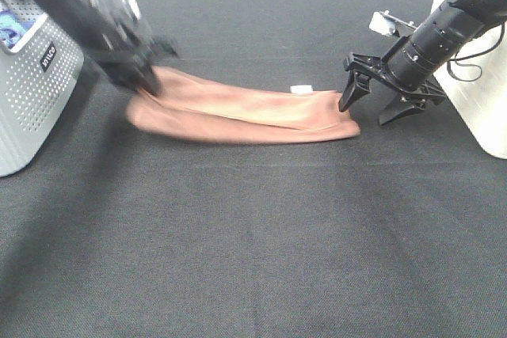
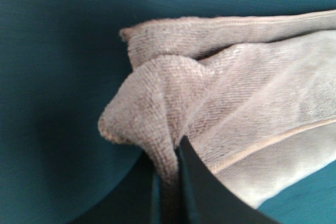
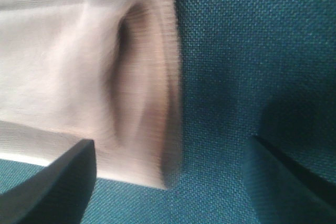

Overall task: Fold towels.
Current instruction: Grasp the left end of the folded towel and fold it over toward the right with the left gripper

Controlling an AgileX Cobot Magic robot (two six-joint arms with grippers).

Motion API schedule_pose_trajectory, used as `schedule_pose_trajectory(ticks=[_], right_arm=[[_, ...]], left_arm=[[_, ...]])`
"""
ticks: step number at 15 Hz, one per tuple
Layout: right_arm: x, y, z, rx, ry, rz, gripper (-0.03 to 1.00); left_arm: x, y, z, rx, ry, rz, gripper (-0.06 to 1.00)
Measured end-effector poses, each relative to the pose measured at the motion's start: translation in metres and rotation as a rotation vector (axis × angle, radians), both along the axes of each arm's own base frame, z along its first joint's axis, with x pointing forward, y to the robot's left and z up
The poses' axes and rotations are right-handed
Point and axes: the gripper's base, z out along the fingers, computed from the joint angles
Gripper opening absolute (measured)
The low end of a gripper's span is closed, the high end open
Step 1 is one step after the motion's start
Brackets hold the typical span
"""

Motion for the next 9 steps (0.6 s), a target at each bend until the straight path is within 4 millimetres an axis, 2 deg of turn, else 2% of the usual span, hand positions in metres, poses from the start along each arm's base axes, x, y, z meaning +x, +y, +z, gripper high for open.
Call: schedule_pose_trajectory(ticks=[2, 4, 7, 8, 9], right_arm=[[0.0, 0.0, 0.0, 0.0, -0.001, 0.002, 0.73], [0.0, 0.0, 0.0, -0.001, 0.001, 0.004, 0.73], [-0.002, 0.0, 0.0, 0.002, 0.017, 0.011, 0.73], [-0.002, 0.001, 0.0, 0.004, 0.022, 0.013, 0.73], [-0.003, 0.001, 0.0, 0.006, 0.029, 0.016, 0.73]], left_arm=[[0.003, 0.01, 0.035, 0.119, 0.014, 0.012, 0.04], [0.002, 0.002, 0.05, 0.079, 0.023, 0.009, 0.04], [-0.005, -0.04, 0.054, -0.109, 0.051, -0.04, 0.04], [-0.007, -0.057, 0.05, -0.164, 0.056, -0.059, 0.04], [-0.007, -0.084, 0.038, -0.25, 0.057, -0.066, 0.04]])
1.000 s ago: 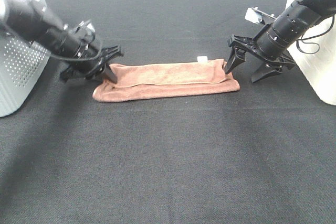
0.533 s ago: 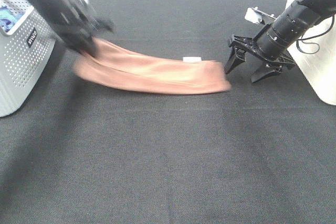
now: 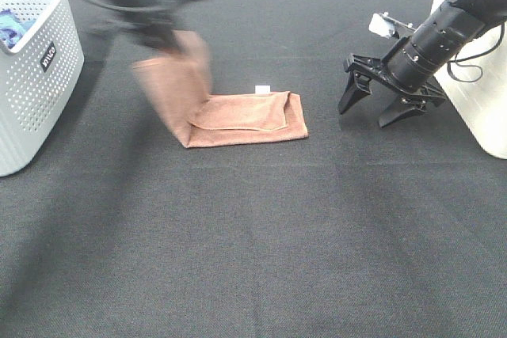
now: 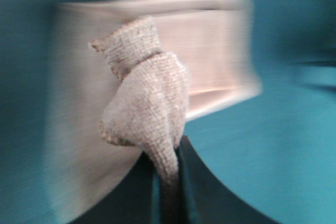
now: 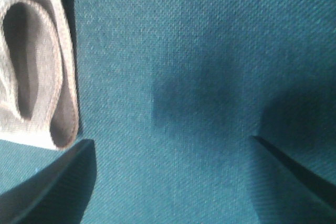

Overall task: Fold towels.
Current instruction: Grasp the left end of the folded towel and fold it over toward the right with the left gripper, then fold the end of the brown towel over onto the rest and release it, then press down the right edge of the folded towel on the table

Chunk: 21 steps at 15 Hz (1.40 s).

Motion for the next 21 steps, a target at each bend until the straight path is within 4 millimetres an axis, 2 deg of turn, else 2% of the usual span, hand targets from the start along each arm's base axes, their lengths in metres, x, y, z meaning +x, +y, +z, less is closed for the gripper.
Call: schedule_pose_trajectory(ticks=[3, 4, 5, 7, 9, 10, 12, 13, 17, 19, 21], right_arm=[[-0.001, 0.0, 0.0, 0.003, 0.013, 0.006, 0.73], [-0.001, 0.0, 0.0, 0.003, 0.015, 0.007, 0.73], [-0.001, 0.0, 0.0, 0.003, 0.015, 0.007, 0.73], [-0.002, 0.0, 0.0, 0.004, 0.017, 0.008, 0.73], [-0.002, 0.0, 0.0, 0.004, 0.017, 0.008, 0.73], [-0.002, 0.001, 0.0, 0.005, 0.017, 0.007, 0.73], [-0.002, 0.001, 0.0, 0.005, 0.017, 0.007, 0.73], [-0.002, 0.001, 0.0, 0.008, 0.018, 0.006, 0.73], [-0.003, 0.006, 0.003, 0.067, 0.026, 0.01, 0.73], [-0.001, 0.012, 0.017, 0.149, -0.025, 0.026, 0.73], [-0.001, 0.028, 0.036, 0.313, -0.079, 0.054, 0.73]], left_arm=[[0.003, -0.038, -0.033, -0.089, -0.008, 0.026, 0.04], [0.005, -0.044, -0.042, -0.102, -0.017, 0.042, 0.04], [0.005, -0.044, -0.042, -0.102, -0.017, 0.042, 0.04], [0.008, -0.053, -0.061, -0.128, -0.02, 0.079, 0.04], [0.01, -0.058, -0.071, -0.151, -0.007, 0.098, 0.12], [0.01, -0.06, -0.073, -0.166, -0.005, 0.109, 0.22], [0.012, -0.066, -0.072, -0.209, -0.02, 0.143, 0.43], [0.013, -0.069, -0.07, -0.24, -0.028, 0.165, 0.5], [0.014, -0.073, -0.063, -0.285, -0.081, 0.141, 0.54], [0.022, -0.056, -0.05, -0.269, -0.14, 0.133, 0.54], [0.034, -0.026, -0.028, -0.263, -0.2, 0.169, 0.55]])
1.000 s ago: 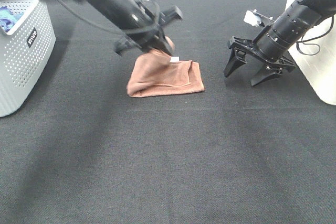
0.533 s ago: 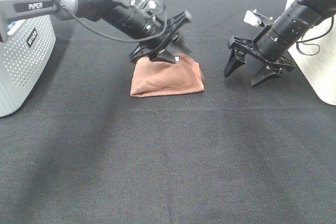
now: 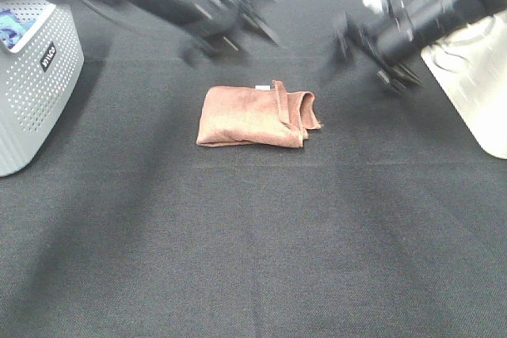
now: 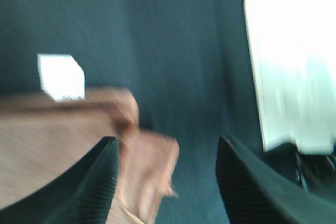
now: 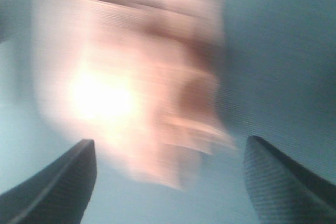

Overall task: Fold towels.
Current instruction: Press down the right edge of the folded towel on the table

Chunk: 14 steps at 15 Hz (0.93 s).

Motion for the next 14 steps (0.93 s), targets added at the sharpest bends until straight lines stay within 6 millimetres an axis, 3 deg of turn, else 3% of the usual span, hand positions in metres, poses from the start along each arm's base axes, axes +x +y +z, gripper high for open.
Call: schedule_pose_trajectory(ticks=[2, 4, 6, 8, 11, 14], right_arm=[[0.0, 0.029, 0.008, 0.093, -0.057, 0.043, 0.73], [-0.006, 0.079, 0.008, 0.078, -0.138, 0.094, 0.73], [-0.007, 0.108, 0.004, 0.057, -0.185, 0.11, 0.71], [-0.004, 0.117, -0.002, 0.054, -0.195, 0.123, 0.71], [0.009, 0.125, -0.029, 0.034, -0.168, 0.123, 0.71], [0.019, 0.1, -0.043, -0.087, -0.135, 0.075, 0.71]], left_arm=[[0.008, 0.028, 0.017, -0.002, -0.032, 0.047, 0.55], [0.012, 0.05, 0.033, -0.005, -0.05, 0.073, 0.55], [0.013, 0.065, 0.041, -0.004, -0.05, 0.075, 0.55], [0.014, 0.071, 0.041, 0.0, -0.046, 0.072, 0.55], [0.012, 0.074, 0.039, 0.02, -0.033, 0.044, 0.55], [0.011, 0.074, 0.038, 0.038, -0.029, 0.029, 0.55]])
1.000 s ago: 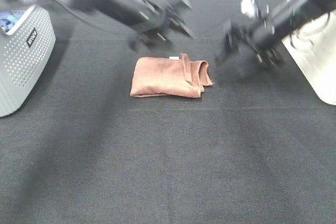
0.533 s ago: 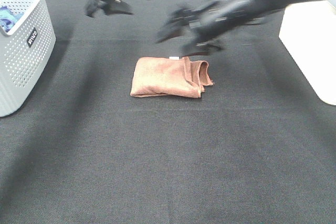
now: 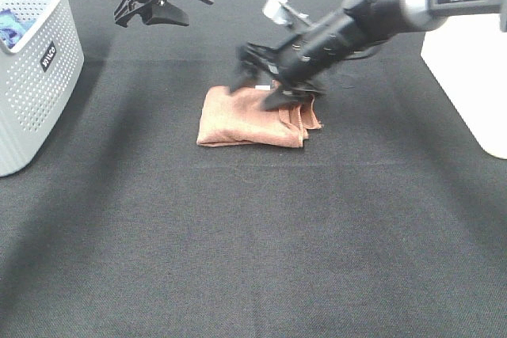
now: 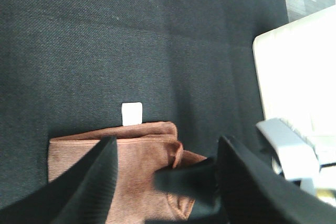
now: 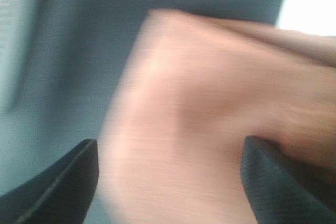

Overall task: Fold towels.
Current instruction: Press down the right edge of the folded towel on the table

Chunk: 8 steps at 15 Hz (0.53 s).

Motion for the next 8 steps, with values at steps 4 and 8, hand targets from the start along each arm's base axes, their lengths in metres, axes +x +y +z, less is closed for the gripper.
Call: schedule_pose_trajectory(ticks=[4, 8], right_arm=[[0.012, -0.044, -0.005, -0.078, 0.025, -0.1, 0.71], [0.02, -0.084, -0.006, -0.089, 0.042, -0.179, 0.71]], left_arm=[[-0.001, 0.0, -0.001, 0.01, 0.009, -0.012, 0.55], [-0.002, 0.0, -0.001, 0.011, 0.016, -0.02, 0.55]])
